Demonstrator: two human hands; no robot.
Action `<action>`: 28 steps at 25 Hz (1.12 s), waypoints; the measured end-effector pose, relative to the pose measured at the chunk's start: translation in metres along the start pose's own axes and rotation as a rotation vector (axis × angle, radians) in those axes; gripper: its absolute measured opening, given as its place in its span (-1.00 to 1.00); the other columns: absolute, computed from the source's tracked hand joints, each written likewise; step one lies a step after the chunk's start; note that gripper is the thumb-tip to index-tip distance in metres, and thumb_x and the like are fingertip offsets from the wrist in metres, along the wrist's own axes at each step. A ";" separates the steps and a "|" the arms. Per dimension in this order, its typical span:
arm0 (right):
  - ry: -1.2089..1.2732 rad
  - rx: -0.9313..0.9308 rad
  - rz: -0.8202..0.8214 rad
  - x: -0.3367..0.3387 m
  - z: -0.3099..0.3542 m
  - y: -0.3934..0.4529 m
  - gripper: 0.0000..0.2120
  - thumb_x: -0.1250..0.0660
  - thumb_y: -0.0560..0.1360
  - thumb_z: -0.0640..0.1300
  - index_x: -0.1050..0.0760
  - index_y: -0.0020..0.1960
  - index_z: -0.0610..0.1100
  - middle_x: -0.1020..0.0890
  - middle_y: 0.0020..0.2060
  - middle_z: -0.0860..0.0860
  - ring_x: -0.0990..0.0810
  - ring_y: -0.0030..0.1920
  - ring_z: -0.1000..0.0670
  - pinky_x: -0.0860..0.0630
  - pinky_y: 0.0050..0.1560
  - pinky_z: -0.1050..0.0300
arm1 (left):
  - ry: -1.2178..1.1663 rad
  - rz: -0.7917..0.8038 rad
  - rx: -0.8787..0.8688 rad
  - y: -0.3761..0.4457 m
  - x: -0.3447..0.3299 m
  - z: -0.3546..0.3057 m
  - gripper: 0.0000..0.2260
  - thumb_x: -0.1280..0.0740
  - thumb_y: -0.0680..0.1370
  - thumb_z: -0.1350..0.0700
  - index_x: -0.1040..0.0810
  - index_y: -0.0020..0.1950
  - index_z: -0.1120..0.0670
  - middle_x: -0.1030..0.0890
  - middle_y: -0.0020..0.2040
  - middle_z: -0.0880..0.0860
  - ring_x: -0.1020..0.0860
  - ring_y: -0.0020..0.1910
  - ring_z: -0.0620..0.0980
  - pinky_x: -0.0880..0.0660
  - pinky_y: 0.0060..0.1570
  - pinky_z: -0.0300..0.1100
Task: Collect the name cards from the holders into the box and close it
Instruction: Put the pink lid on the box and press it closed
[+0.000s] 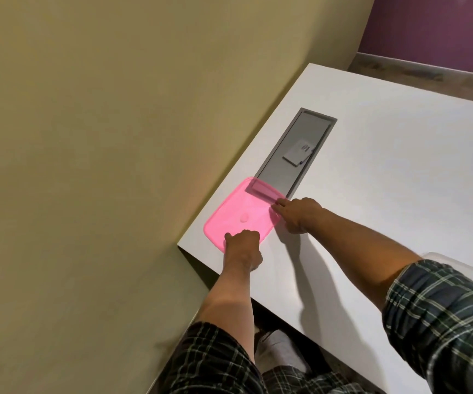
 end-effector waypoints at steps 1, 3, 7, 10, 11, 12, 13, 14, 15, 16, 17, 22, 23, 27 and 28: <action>0.004 -0.001 0.008 -0.002 0.000 -0.001 -0.38 -0.25 0.56 -0.10 -0.14 0.58 0.03 -0.33 0.50 -0.03 -0.58 0.16 -0.15 -0.51 -0.10 0.05 | -0.010 -0.035 -0.008 -0.002 0.006 -0.001 -0.81 -0.30 0.46 0.15 -0.47 0.06 0.04 -0.59 0.00 0.04 -0.57 -0.05 0.09 -0.32 0.09 0.03; 0.005 0.011 -0.006 -0.002 -0.002 -0.006 -0.43 -0.26 0.56 -0.13 -0.21 0.54 -0.01 -0.39 0.46 -0.05 -0.57 0.19 -0.15 -0.53 -0.05 0.03 | -0.022 -0.117 -0.036 -0.007 0.024 -0.004 -0.85 -0.30 0.42 0.09 -0.45 -0.02 0.02 -0.58 -0.06 0.03 -0.54 -0.14 0.07 -0.32 0.06 0.03; 0.032 0.033 -0.141 0.015 -0.014 -0.028 -0.58 -0.25 0.55 -0.22 -0.36 0.40 -0.10 -0.52 0.25 -0.08 -0.61 0.09 -0.16 -0.48 -0.18 0.03 | -0.015 -0.339 -0.104 -0.017 0.073 -0.009 -0.81 -0.34 0.36 0.04 -0.49 -0.08 0.07 -0.56 -0.17 0.03 -0.53 -0.20 0.08 -0.25 -0.11 -0.05; 0.096 0.015 -0.293 0.038 -0.033 -0.050 -0.59 -0.29 0.50 -0.26 -0.43 0.33 -0.08 -0.54 0.16 -0.06 -0.59 0.06 -0.15 -0.39 -0.25 0.08 | 0.061 -0.582 -0.178 -0.030 0.119 -0.016 -0.83 -0.34 0.31 0.10 -0.51 -0.14 0.11 -0.54 -0.23 0.08 -0.52 -0.27 0.16 -0.28 -0.19 -0.05; 0.137 0.004 -0.346 0.048 -0.044 -0.059 -0.58 -0.29 0.47 -0.29 -0.45 0.31 -0.08 -0.55 0.14 -0.05 -0.58 0.07 -0.14 -0.40 -0.25 0.08 | 0.081 -0.639 -0.190 -0.034 0.135 -0.018 -0.84 -0.35 0.33 0.09 -0.52 -0.13 0.11 -0.55 -0.21 0.07 -0.53 -0.25 0.16 -0.31 -0.17 -0.03; 0.179 -0.014 -0.394 0.057 -0.056 -0.069 -0.58 -0.29 0.45 -0.32 -0.47 0.28 -0.08 -0.56 0.11 -0.04 -0.57 0.08 -0.14 -0.40 -0.24 0.08 | 0.084 -0.678 -0.191 -0.036 0.153 -0.021 -0.84 -0.36 0.37 0.07 -0.52 -0.11 0.09 -0.56 -0.20 0.05 -0.54 -0.24 0.16 -0.34 -0.16 -0.02; 0.214 -0.031 -0.434 0.065 -0.070 -0.080 -0.59 -0.29 0.44 -0.33 -0.49 0.25 -0.07 -0.57 0.09 -0.03 -0.57 0.08 -0.14 -0.41 -0.24 0.07 | 0.058 -0.712 -0.183 -0.037 0.170 -0.023 -0.83 -0.39 0.40 0.02 -0.51 -0.11 0.08 -0.56 -0.20 0.03 -0.54 -0.23 0.14 -0.35 -0.15 -0.02; 0.242 -0.048 -0.472 0.074 -0.084 -0.093 -0.62 -0.30 0.43 -0.32 -0.53 0.21 -0.07 -0.59 0.05 -0.03 -0.56 0.07 -0.14 -0.41 -0.22 0.07 | -0.009 -0.737 -0.170 -0.037 0.187 -0.024 -0.79 -0.42 0.41 -0.04 -0.49 -0.13 0.07 -0.55 -0.20 0.02 -0.54 -0.24 0.13 -0.37 -0.17 -0.04; 0.270 -0.064 -0.509 0.080 -0.098 -0.105 -0.68 -0.31 0.45 -0.30 -0.56 0.17 -0.08 -0.60 0.02 -0.03 -0.56 0.06 -0.15 -0.42 -0.20 0.07 | -0.113 -0.754 -0.154 -0.037 0.201 -0.025 -0.74 -0.44 0.42 -0.08 -0.48 -0.14 0.06 -0.54 -0.21 0.00 -0.53 -0.25 0.11 -0.38 -0.19 -0.06; 0.311 -0.087 -0.541 0.084 -0.113 -0.120 -0.75 -0.33 0.47 -0.24 -0.58 0.13 -0.09 -0.62 -0.01 -0.04 -0.55 0.05 -0.16 -0.44 -0.17 0.05 | -0.240 -0.762 -0.131 -0.037 0.214 -0.026 -0.71 -0.45 0.43 -0.12 -0.45 -0.14 0.06 -0.53 -0.21 -0.02 -0.51 -0.27 0.09 -0.38 -0.22 -0.08; 0.380 -0.115 -0.565 0.085 -0.129 -0.133 -0.82 -0.35 0.51 -0.17 -0.59 0.10 -0.09 -0.63 -0.02 -0.05 -0.54 0.04 -0.16 -0.48 -0.12 0.02 | -0.363 -0.759 -0.103 -0.036 0.223 -0.028 -0.69 -0.45 0.43 -0.13 -0.43 -0.14 0.05 -0.51 -0.21 -0.04 -0.50 -0.27 0.06 -0.37 -0.25 -0.11; 0.929 -0.212 -0.672 0.074 -0.206 -0.215 -0.81 -0.39 0.54 0.03 -0.56 0.03 -0.09 -0.65 -0.09 0.01 -0.59 -0.13 0.00 -0.47 -0.12 0.10 | -0.795 -0.698 -0.075 -0.030 0.250 -0.077 -0.68 -0.46 0.47 -0.11 -0.44 -0.07 0.08 -0.52 -0.24 -0.02 -0.48 -0.25 0.01 -0.40 -0.27 -0.15; 1.002 -0.215 -0.686 0.069 -0.218 -0.234 -0.80 -0.43 0.52 0.02 -0.58 0.01 -0.11 -0.66 -0.12 0.01 -0.63 -0.17 0.01 -0.50 -0.14 0.12 | -0.870 -0.669 -0.084 -0.026 0.248 -0.090 -0.70 -0.46 0.48 -0.10 -0.47 -0.07 0.09 -0.52 -0.25 -0.04 -0.48 -0.26 -0.01 -0.40 -0.26 -0.18; 1.221 -0.298 -0.637 0.023 -0.254 -0.299 -0.76 -0.56 0.42 -0.04 -0.62 -0.07 -0.18 -0.69 -0.26 -0.11 -0.72 -0.29 -0.10 -0.59 -0.27 0.03 | -0.974 -0.451 -0.122 -0.010 0.219 -0.148 -0.64 -0.43 0.49 -0.14 -0.58 -0.19 0.17 -0.53 -0.36 0.00 -0.52 -0.34 0.02 -0.43 -0.25 -0.17; 1.241 -0.332 -0.604 0.005 -0.261 -0.315 -0.76 -0.58 0.41 -0.06 -0.62 -0.09 -0.20 -0.69 -0.27 -0.13 -0.72 -0.29 -0.12 -0.59 -0.29 0.03 | -0.984 -0.365 -0.142 -0.008 0.205 -0.168 -0.61 -0.44 0.49 -0.13 -0.60 -0.21 0.21 -0.53 -0.39 0.04 -0.52 -0.38 0.04 -0.43 -0.29 -0.17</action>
Point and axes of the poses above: each hand's wrist, its own y-axis towards the middle knuckle, its own x-axis out of the back of the hand, z = x × y, the point moved 9 cm from there along y, towards the middle knuckle
